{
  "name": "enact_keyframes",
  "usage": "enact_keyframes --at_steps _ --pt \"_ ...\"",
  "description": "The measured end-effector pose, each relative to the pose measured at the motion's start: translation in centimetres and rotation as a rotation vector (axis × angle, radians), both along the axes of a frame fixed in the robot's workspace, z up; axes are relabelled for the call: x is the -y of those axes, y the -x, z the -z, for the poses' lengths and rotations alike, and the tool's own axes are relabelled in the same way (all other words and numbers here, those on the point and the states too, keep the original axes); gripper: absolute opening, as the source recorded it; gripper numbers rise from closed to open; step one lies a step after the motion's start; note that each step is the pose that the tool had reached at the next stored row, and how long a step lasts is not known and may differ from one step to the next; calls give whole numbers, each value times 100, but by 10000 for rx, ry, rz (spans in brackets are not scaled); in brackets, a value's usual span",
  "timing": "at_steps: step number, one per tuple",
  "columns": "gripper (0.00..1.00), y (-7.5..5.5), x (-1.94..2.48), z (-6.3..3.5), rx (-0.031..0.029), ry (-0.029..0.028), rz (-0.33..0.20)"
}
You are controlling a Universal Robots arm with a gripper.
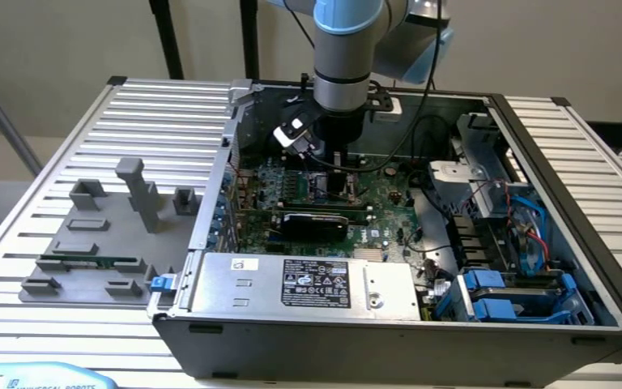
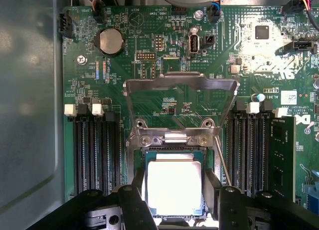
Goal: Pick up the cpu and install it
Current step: 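Place the cpu into insertion slot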
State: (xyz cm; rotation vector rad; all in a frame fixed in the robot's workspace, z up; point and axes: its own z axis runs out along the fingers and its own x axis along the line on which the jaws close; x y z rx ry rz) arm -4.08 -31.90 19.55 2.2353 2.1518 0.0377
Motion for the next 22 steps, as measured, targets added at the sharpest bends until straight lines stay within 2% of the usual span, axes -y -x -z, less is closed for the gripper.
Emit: enact_keyframes --at_steps 3,4,5,6,12,22 --pt "56 -1 -1 3 6 -5 4" --pt "62 -1 -1 2 4 -3 5" --pt "62 -1 -1 1 2 -1 6" --pt "69 0 0 1 1 1 7" --pt "69 0 0 -28 1 2 9" --pt "67 0 0 -220 0 2 9"
